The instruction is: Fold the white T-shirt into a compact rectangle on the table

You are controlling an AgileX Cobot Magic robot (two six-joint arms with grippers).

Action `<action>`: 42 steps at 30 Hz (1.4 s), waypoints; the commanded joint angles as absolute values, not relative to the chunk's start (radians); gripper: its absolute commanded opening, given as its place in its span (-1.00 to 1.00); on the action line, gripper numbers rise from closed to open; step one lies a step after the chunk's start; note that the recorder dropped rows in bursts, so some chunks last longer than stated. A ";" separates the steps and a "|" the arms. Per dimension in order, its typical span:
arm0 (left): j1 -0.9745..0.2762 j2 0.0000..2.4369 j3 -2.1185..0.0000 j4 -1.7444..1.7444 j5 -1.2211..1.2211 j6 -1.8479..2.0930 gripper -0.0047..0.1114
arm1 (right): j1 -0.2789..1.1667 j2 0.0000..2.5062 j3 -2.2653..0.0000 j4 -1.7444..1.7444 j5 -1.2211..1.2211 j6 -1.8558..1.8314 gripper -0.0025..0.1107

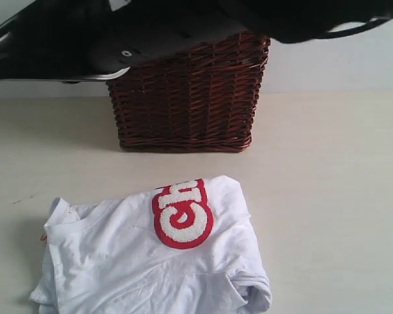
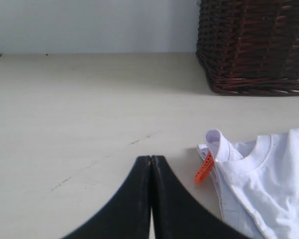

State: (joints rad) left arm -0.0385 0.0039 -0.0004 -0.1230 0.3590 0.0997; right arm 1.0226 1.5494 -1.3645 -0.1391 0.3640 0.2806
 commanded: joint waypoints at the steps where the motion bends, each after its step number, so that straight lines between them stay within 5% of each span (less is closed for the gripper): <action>1: -0.035 0.000 0.000 -0.121 0.353 0.098 -0.92 | 1.024 1.491 -1.299 -0.175 0.295 0.301 -0.96; 24: -0.035 0.000 0.000 -0.121 0.353 0.098 -0.92 | 1.024 1.034 -0.961 -0.227 0.244 0.343 -0.96; 42: -0.035 0.000 0.000 -0.121 0.353 0.098 -0.92 | 1.024 0.812 -0.947 -0.208 0.394 0.368 -0.96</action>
State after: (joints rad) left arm -0.0385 0.0039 -0.0004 -0.1230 0.3590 0.0997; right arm 1.0226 0.8230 -0.9518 -0.2083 0.3954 0.3676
